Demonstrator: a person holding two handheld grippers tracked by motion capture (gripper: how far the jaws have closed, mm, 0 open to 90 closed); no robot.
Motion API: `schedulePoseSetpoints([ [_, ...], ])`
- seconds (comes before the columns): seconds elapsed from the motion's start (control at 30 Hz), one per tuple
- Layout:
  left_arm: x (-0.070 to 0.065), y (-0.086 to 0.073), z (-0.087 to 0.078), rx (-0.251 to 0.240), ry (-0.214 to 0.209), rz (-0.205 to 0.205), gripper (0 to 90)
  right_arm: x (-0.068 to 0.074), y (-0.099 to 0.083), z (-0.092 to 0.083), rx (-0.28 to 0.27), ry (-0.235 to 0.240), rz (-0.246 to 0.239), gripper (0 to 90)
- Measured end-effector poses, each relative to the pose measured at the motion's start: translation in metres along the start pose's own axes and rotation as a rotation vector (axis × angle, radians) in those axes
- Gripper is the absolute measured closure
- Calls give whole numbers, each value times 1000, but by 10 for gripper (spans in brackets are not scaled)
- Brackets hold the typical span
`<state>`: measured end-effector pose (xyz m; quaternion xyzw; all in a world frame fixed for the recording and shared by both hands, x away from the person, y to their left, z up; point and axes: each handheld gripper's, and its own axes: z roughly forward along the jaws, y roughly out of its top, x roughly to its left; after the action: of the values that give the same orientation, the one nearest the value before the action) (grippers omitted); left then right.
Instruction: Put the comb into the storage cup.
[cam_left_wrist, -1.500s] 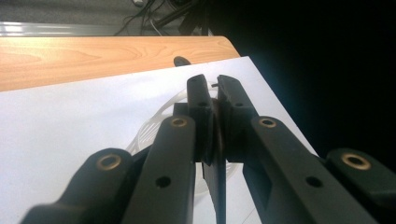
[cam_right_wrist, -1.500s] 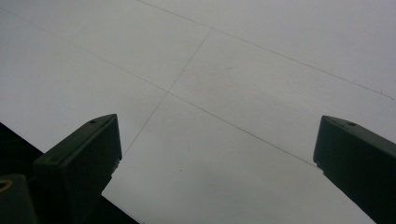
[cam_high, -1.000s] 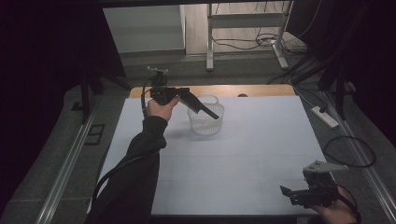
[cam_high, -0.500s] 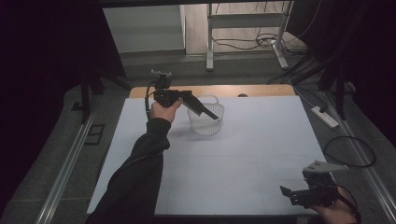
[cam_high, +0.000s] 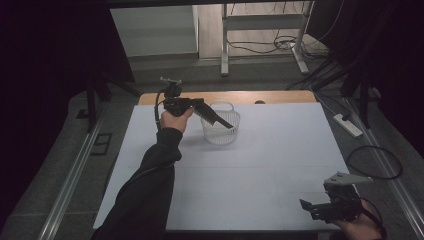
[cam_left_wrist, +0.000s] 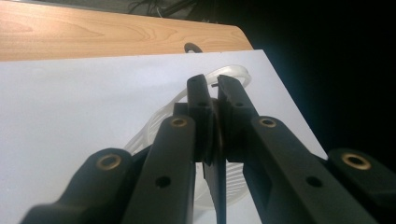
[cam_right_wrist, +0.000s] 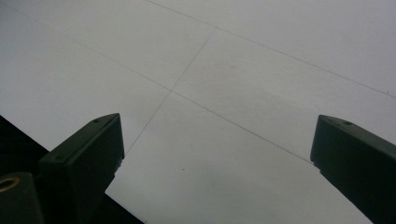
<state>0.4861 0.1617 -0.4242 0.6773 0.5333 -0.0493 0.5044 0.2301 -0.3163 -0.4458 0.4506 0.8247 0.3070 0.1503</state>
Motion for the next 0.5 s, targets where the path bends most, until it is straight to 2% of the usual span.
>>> schedulePoseSetpoints([
  [0.2,5,-2,-1,-2,1,-10,835,0,0,1,8,5,-2,34],
  [0.5,11,-5,-2,-5,28,-17,824,0,0,1,9,6,-1,36],
])
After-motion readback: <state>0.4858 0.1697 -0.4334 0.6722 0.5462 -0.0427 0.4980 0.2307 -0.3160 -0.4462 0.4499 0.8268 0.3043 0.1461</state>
